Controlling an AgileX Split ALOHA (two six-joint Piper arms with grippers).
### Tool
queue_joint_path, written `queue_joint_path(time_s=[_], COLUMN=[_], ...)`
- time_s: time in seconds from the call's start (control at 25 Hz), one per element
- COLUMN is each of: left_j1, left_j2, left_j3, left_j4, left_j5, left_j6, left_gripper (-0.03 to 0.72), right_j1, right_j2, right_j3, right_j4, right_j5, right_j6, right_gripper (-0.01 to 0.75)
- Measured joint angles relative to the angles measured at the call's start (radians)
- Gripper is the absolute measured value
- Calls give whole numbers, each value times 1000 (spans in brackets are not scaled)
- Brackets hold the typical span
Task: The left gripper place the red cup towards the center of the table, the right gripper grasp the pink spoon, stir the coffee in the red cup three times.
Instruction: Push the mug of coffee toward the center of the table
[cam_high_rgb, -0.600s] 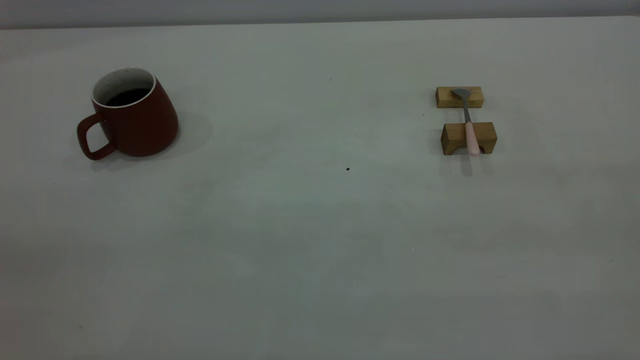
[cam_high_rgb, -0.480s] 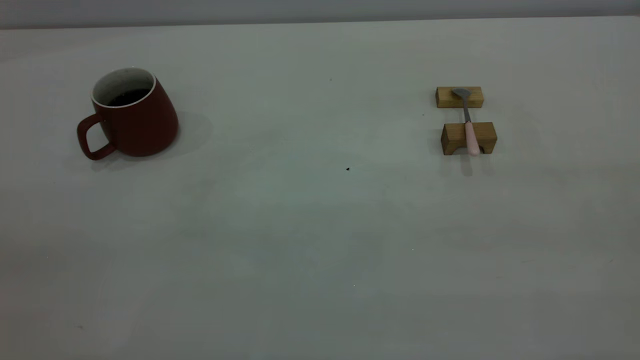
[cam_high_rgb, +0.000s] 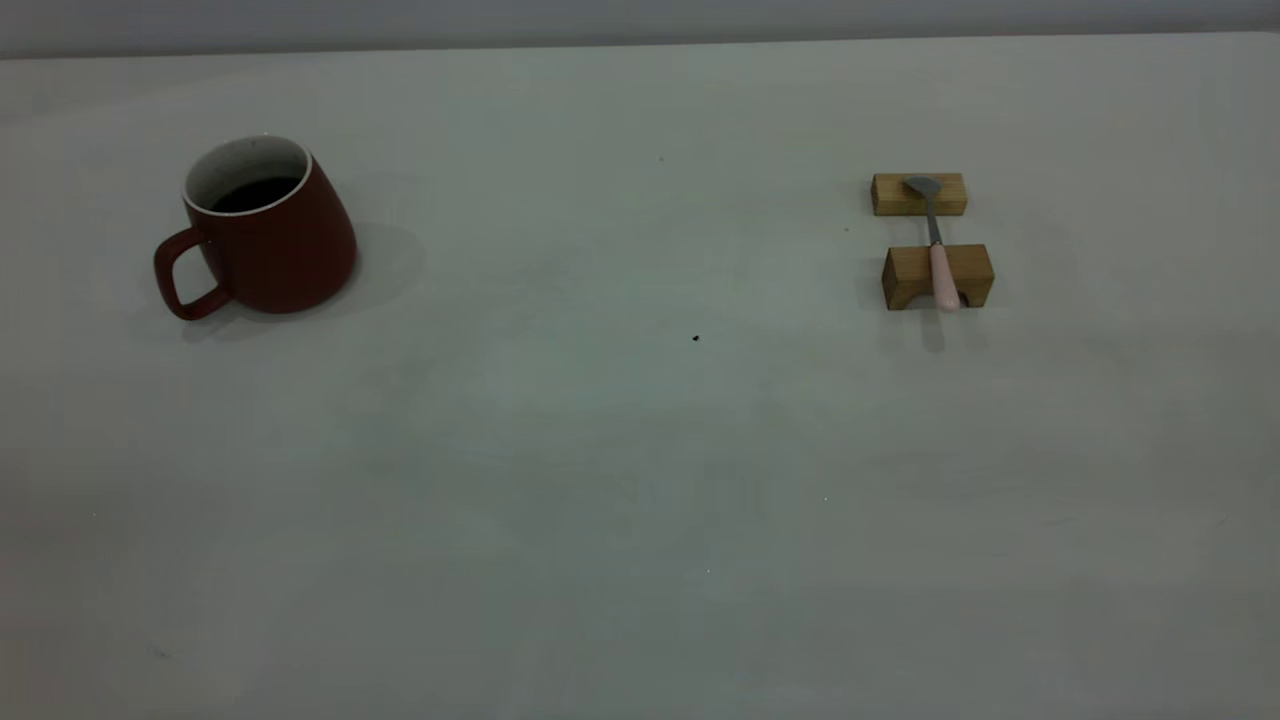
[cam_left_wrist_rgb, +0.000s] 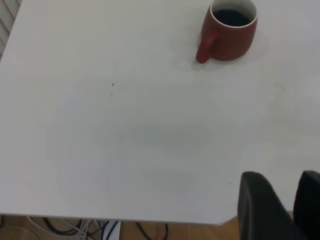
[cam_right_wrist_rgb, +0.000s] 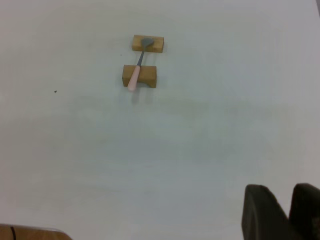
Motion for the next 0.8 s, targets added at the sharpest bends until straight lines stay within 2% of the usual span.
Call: queue_joint_path(time_s=[0.6,0.8], left_j1=[0,0], left_j2=[2,126], left_j3=[-1,-65], left_j4=[-5,-4], left_j5=[3,-2], left_j6=[-24,-10], left_gripper=[244,244], right_j1=[0,0], right_j2=[0,0], right_j3=[0,0], right_j4=[0,0], right_j5=[0,0], right_j6=[0,0], right_gripper=[169,169])
